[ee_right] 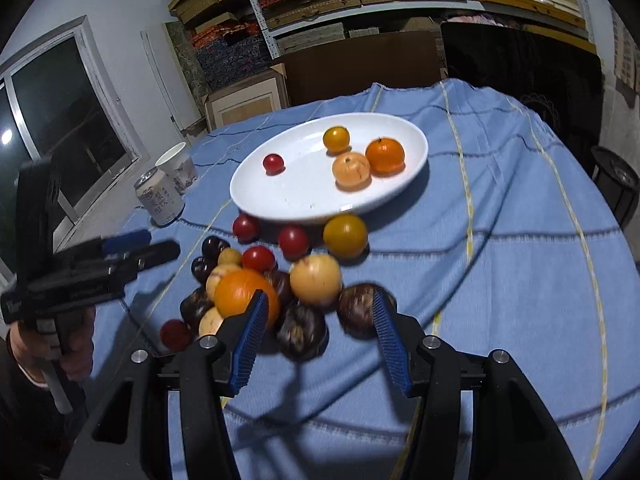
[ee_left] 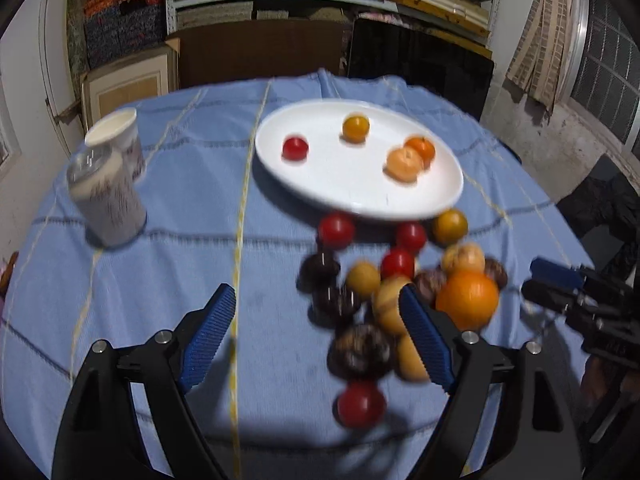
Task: Organize fruits
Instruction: 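Grasp another red tomato with the left gripper while the right gripper grasps a dark brown fruit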
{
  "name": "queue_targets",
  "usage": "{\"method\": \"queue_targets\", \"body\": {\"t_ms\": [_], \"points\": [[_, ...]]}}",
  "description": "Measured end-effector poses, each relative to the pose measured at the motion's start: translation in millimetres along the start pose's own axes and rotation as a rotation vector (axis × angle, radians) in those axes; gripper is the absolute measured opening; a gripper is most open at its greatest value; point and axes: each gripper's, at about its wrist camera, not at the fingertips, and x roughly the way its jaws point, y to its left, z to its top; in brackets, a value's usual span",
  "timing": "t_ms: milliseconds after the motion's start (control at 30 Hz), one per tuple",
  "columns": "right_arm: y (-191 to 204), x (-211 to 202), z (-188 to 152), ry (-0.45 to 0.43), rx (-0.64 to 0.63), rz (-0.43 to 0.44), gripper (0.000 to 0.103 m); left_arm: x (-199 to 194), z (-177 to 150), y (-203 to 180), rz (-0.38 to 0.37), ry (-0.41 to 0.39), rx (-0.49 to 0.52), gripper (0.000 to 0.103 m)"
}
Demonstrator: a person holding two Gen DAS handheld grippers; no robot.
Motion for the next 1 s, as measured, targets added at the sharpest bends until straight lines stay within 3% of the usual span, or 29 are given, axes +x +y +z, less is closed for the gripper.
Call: {"method": "queue_targets", "body": {"t_ms": [133, 300, 367, 533, 733, 933, 1000], "points": [[2.8, -5.6, -14.9, 0.013, -0.002, 0.001, 0.055, 4.0, -28.1, -5.4, -0.001, 0.053, 0.009, 0.081], [10.1, -11.3, -26.2, 0.016, -0.018, 0.008, 0.055, 9.6, -41.1, -8.3, -0.013, 0.099, -0.004, 0.079], [11.1, -11.3, -29.3, 0.021, -0.017, 0.011, 0.055, 12.0, -43.8, -11.2, -0.024, 0.113, 0.008, 0.060], [16.2, -9.0, -32.7, 0.031, -0.053, -0.011, 0.055, 13.6, -47.6, -22.2, -0.018, 0.099, 0.076, 0.029], [32.2, 9.8, -30.0, 0.087, -0.202, -0.110, 0.055, 11.8, -49.2, -21.2, -0.028, 0.097, 0.087, 0.029], [39.3, 40.9, -19.1, 0.145, -0.248, -0.128, 0.055, 11.0, -49.4, -16.6, -0.048, 0.108, 0.064, 0.029], [39.9, 49.8, -17.2, 0.153, -0.250, -0.152, 0.049, 10.9, -49.2, -15.3, -0.053, 0.111, 0.059, 0.029]]}}
